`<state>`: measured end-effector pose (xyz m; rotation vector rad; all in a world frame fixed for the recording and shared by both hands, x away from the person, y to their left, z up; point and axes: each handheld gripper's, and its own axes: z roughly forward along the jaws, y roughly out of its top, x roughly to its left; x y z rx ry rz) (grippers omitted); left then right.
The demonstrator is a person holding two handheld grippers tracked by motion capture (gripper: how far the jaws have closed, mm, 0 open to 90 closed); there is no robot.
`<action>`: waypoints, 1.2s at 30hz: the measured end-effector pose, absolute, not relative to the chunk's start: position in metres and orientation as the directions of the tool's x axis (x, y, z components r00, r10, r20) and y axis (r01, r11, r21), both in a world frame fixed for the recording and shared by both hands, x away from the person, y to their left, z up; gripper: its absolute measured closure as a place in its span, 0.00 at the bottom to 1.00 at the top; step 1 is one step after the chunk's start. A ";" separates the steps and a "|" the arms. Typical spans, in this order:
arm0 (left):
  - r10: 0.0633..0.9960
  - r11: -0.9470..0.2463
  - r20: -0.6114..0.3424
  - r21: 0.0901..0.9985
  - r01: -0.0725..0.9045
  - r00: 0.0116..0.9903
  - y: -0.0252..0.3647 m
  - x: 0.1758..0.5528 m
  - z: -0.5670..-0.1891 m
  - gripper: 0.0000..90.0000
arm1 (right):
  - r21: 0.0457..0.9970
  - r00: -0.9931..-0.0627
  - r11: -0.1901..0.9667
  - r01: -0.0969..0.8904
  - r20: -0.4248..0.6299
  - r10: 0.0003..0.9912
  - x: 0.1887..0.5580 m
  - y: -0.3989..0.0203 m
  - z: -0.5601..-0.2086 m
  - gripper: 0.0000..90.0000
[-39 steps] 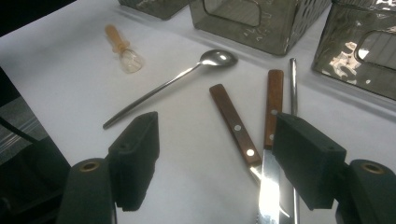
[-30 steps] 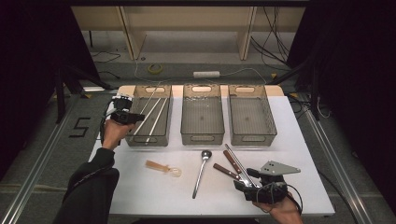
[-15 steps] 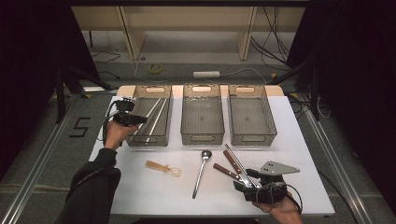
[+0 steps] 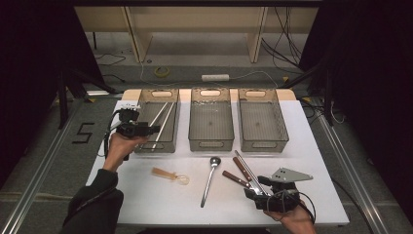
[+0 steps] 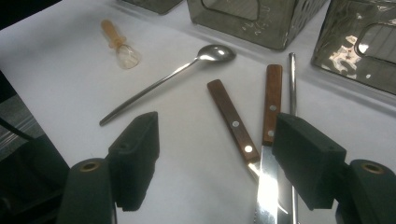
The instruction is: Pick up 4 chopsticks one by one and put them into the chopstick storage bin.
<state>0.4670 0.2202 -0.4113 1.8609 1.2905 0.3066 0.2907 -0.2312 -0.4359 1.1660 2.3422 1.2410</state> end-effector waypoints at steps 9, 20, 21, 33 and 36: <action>0.850 -0.169 -0.209 0.761 0.626 0.483 0.212 0.440 -0.398 0.34 | 0.759 -0.634 0.335 0.558 0.130 0.763 0.292 -0.230 -0.438 0.37; 0.823 -0.172 -0.209 0.794 0.583 0.528 0.205 0.410 -0.398 0.28 | 0.733 -0.609 0.347 0.585 0.114 0.785 0.294 -0.231 -0.442 0.42; 0.818 -0.179 -0.207 0.796 0.579 0.537 0.204 0.407 -0.399 0.28 | 0.729 -0.603 0.347 0.590 0.113 0.789 0.295 -0.232 -0.442 0.43; 0.774 -0.207 -0.197 0.820 0.534 0.602 0.191 0.372 -0.419 0.26 | 0.666 -0.502 0.355 0.656 0.033 0.864 0.309 -0.249 -0.450 0.62; 0.773 -0.208 -0.192 0.824 0.527 0.604 0.190 0.367 -0.422 0.26 | 0.660 -0.498 0.351 0.664 0.041 0.866 0.312 -0.251 -0.452 0.65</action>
